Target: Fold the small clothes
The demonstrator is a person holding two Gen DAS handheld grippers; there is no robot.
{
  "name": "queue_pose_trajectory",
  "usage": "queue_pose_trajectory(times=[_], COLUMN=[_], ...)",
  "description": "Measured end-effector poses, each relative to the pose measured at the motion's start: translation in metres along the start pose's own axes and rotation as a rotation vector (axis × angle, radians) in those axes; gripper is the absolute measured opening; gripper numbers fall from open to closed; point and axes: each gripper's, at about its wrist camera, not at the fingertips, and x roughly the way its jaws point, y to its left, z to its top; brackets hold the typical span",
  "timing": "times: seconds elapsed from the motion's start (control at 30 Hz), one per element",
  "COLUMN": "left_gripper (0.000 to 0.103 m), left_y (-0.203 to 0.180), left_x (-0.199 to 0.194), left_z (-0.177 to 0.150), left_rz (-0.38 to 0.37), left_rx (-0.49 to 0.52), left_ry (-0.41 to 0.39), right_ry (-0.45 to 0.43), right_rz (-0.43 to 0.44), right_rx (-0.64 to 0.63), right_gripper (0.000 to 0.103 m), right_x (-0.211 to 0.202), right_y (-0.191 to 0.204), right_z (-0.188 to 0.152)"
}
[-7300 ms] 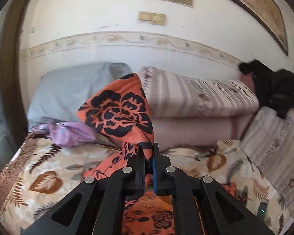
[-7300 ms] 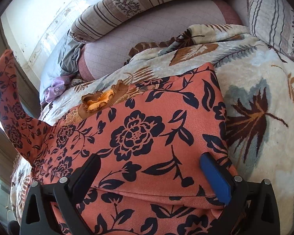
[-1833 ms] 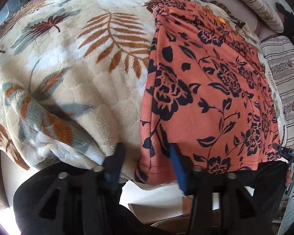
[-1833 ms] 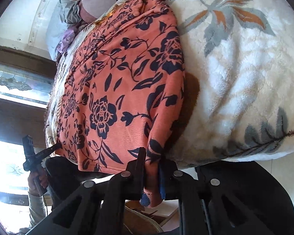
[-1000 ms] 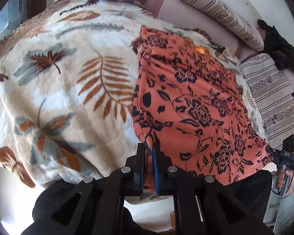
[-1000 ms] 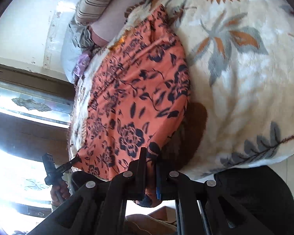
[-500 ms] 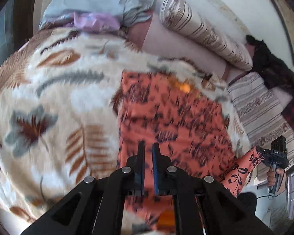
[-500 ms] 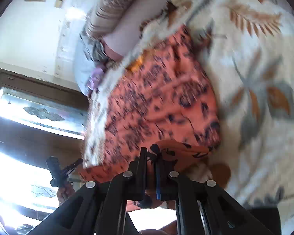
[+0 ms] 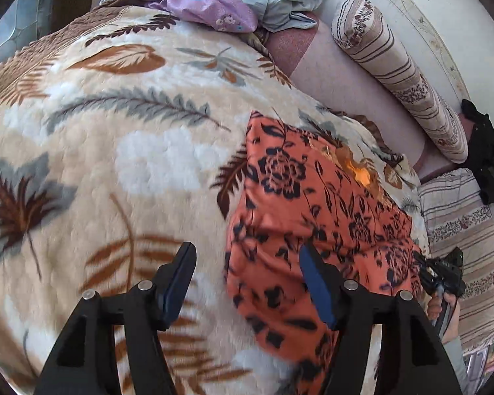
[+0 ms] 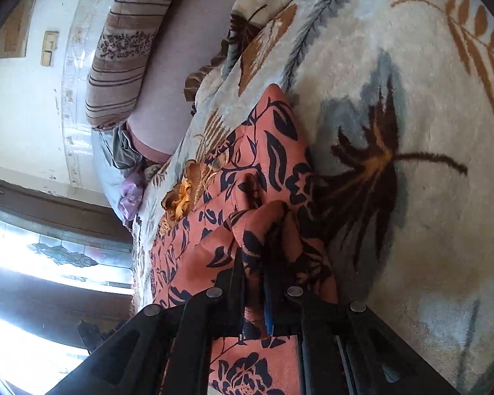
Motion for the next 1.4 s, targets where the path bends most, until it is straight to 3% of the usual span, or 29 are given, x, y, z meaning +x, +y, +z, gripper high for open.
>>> queue_pose_trajectory(times=[0.07, 0.13, 0.17, 0.23, 0.37, 0.43, 0.47, 0.5, 0.53, 0.67, 0.8, 0.93, 1.0, 1.03, 1.07, 1.1, 1.13, 1.17, 1.2, 1.27, 1.33, 1.4], left_gripper=[0.067, 0.079, 0.086, 0.086, 0.086, 0.081, 0.04, 0.009, 0.006, 0.006, 0.006, 0.006, 0.009, 0.013, 0.032, 0.06, 0.066, 0.066, 0.067, 0.068, 0.075, 0.089], left_y=[-0.002, -0.005, -0.008, -0.019, -0.038, -0.044, -0.048, -0.052, -0.057, -0.075, -0.077, -0.074, -0.063, -0.054, -0.043, -0.03, -0.018, -0.008, -0.005, -0.002, 0.003, 0.006], left_x=[-0.024, -0.042, -0.045, -0.035, 0.01, 0.028, 0.032, 0.037, 0.036, -0.01, -0.049, -0.012, 0.034, 0.065, 0.098, 0.126, 0.148, 0.157, 0.151, 0.122, 0.088, 0.062], left_z=[-0.028, -0.054, -0.067, -0.087, -0.108, -0.113, -0.113, -0.111, -0.108, -0.068, 0.014, 0.101, 0.129, 0.138, 0.142, 0.14, 0.133, 0.126, 0.122, 0.117, 0.109, 0.095], left_rz=[-0.044, -0.124, -0.157, -0.197, -0.177, -0.15, -0.165, -0.152, -0.15, -0.243, -0.316, -0.338, -0.274, -0.223, -0.156, -0.085, -0.03, -0.026, -0.061, -0.062, -0.099, -0.126], left_rx=[-0.018, -0.078, -0.101, -0.097, -0.042, -0.025, -0.005, 0.023, 0.039, 0.112, 0.092, 0.064, 0.014, -0.016, -0.059, -0.106, -0.154, -0.18, -0.169, -0.144, -0.131, -0.105], left_ry=[-0.008, -0.022, -0.012, 0.052, 0.153, 0.183, 0.189, 0.221, 0.228, 0.091, -0.079, -0.146, -0.144, -0.103, -0.032, 0.052, 0.132, 0.167, 0.127, 0.037, -0.039, -0.101], right_ry=[0.006, 0.018, 0.018, 0.012, 0.005, 0.006, 0.01, 0.014, 0.02, 0.053, -0.018, -0.099, -0.121, -0.128, -0.12, -0.109, -0.118, -0.123, -0.121, -0.119, -0.088, -0.05], right_rz=[-0.031, -0.053, -0.059, -0.064, -0.073, -0.079, -0.081, -0.088, -0.101, -0.13, -0.068, -0.027, -0.007, -0.024, -0.059, -0.098, -0.116, -0.101, -0.074, -0.078, -0.102, -0.121], right_rx=[-0.024, -0.035, -0.032, -0.02, -0.01, -0.014, -0.016, -0.026, -0.049, -0.147, -0.18, -0.154, -0.075, -0.027, -0.004, 0.013, 0.027, 0.031, 0.024, -0.044, -0.129, -0.188], right_gripper=[0.011, 0.011, 0.011, 0.011, 0.011, 0.011, 0.011, 0.011, 0.011, 0.01, 0.01, 0.01, 0.011, 0.014, 0.035, 0.078, 0.088, 0.088, 0.088, 0.088, 0.088, 0.088], right_x=[-0.002, 0.0, 0.0, 0.0, 0.0, -0.001, -0.001, 0.0, 0.0, 0.0, -0.018, -0.019, -0.008, -0.001, 0.007, 0.014, 0.016, 0.015, 0.012, 0.001, -0.007, -0.01], right_y=[0.006, 0.01, 0.011, 0.011, 0.012, 0.012, 0.012, 0.014, 0.017, 0.034, 0.052, 0.059, 0.045, 0.033, 0.025, 0.018, 0.011, 0.007, 0.005, 0.011, 0.02, 0.025], right_z=[0.0, 0.0, 0.0, -0.001, -0.003, -0.004, -0.004, -0.005, -0.004, -0.001, 0.018, 0.054, 0.069, 0.075, 0.078, 0.079, 0.076, 0.072, 0.068, 0.058, 0.046, 0.032])
